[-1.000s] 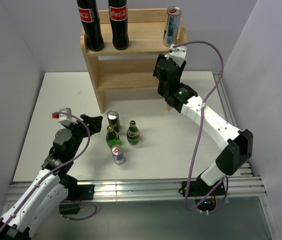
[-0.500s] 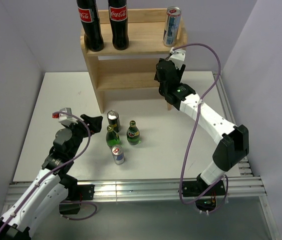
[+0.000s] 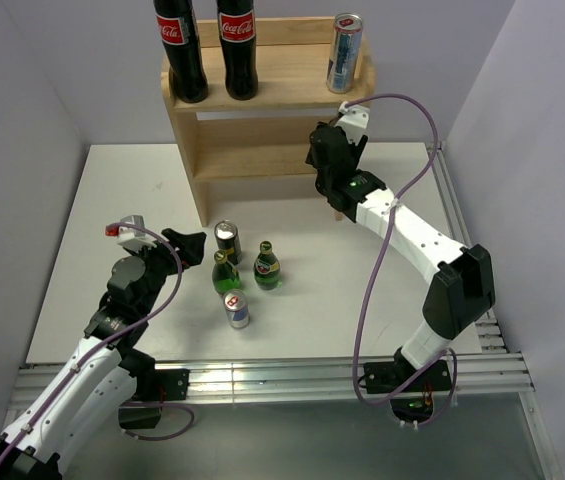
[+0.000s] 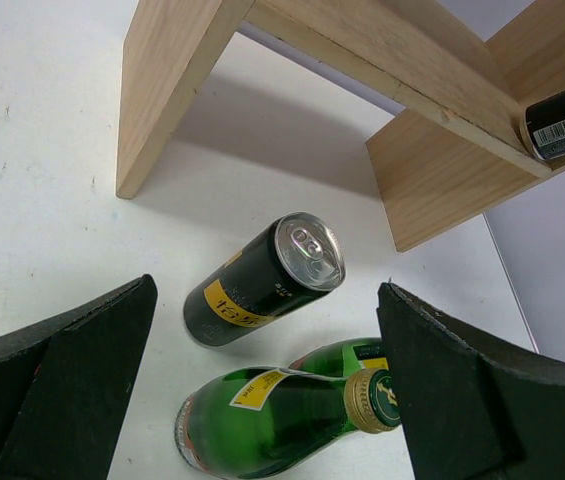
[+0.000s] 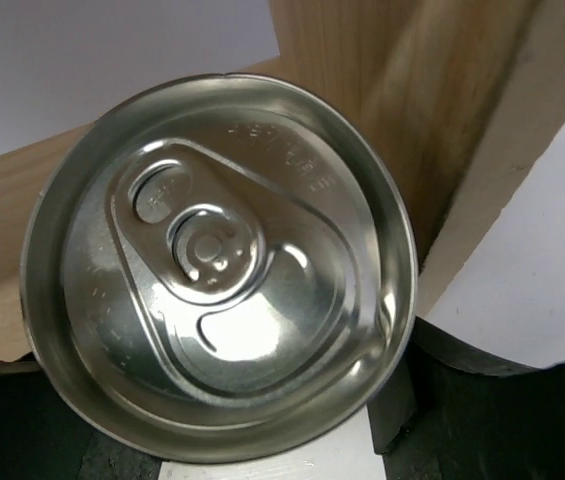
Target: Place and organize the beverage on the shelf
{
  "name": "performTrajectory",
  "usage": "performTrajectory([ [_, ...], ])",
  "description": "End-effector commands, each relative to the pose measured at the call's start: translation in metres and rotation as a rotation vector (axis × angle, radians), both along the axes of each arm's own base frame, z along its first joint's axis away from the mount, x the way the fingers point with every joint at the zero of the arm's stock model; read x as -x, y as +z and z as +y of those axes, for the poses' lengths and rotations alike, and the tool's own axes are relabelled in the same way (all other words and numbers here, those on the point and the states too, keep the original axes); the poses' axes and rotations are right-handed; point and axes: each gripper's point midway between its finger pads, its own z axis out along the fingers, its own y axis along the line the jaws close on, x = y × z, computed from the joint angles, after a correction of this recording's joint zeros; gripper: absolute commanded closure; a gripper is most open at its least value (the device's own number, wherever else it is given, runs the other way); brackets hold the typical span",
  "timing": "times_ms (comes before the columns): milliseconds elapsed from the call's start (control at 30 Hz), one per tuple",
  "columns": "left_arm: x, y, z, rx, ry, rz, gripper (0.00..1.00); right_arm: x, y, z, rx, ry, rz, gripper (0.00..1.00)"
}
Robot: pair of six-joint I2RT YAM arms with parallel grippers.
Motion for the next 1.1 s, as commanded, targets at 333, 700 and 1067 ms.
performTrajectory([
  [333,0.0,0.006,0.003,-0.011,0.012,-0.034,0.01,-0.016,0.037,0.0,-0.071,-0.052,-0.111,0.0],
  [700,0.0,0.005,0.003,-0.011,0.013,-0.031,0.01,-0.007,0.039,-0.006,-0.076,-0.059,-0.114,0.0],
  [1067,0.0,0.006,0.003,-0.01,0.015,-0.033,0.01,0.032,0.059,-0.012,-0.086,-0.037,-0.152,0.0],
])
